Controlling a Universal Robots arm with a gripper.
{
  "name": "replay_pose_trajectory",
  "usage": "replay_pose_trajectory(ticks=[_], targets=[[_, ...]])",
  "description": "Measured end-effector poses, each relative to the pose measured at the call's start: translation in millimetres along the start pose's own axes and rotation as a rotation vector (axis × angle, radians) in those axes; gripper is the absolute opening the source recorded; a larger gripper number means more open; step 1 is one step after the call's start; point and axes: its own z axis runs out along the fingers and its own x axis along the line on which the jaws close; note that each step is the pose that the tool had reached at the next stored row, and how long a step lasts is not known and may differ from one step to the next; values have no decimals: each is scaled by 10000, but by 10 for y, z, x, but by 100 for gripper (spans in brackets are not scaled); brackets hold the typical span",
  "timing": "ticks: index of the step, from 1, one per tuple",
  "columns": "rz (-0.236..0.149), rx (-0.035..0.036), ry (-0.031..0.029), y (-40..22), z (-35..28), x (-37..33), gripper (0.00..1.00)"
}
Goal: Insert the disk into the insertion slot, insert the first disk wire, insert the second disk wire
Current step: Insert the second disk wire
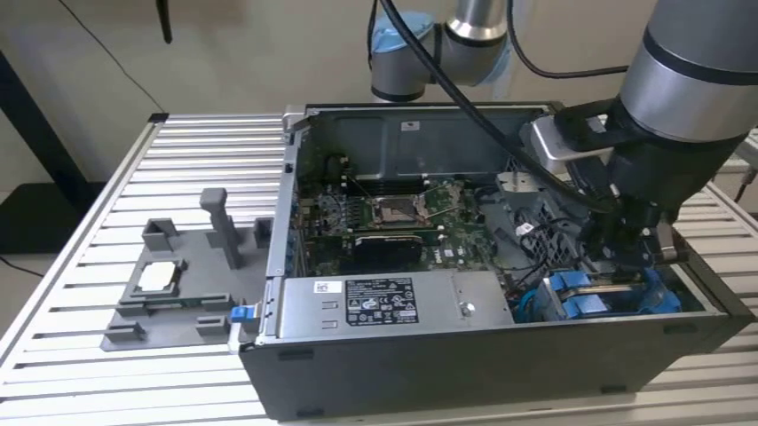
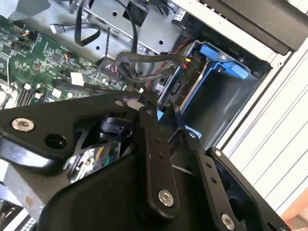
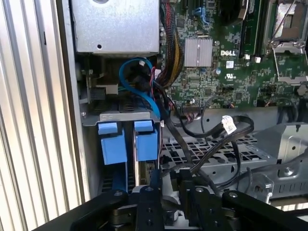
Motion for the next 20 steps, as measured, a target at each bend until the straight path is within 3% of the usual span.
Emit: replay_pose_trajectory(ticks=[2,3,4,5,6,7,10,13,17,20], targets=[[47,-4,-238,42,-9,0,30],[79,-6,-395,57,-12,0,28],[109,-9,-533,64,-13,1,21],[126,-10,-629,64,-13,1,16],[138,-10,-685,64,-14,1,16],[141,-10,-701,64,-13,1,16],[132,-11,-677,54,-11,3,16],[77,14,-451,50,-11,5,16],[-59,143,86,48,-11,6,16],[-201,357,581,48,-11,6,16]])
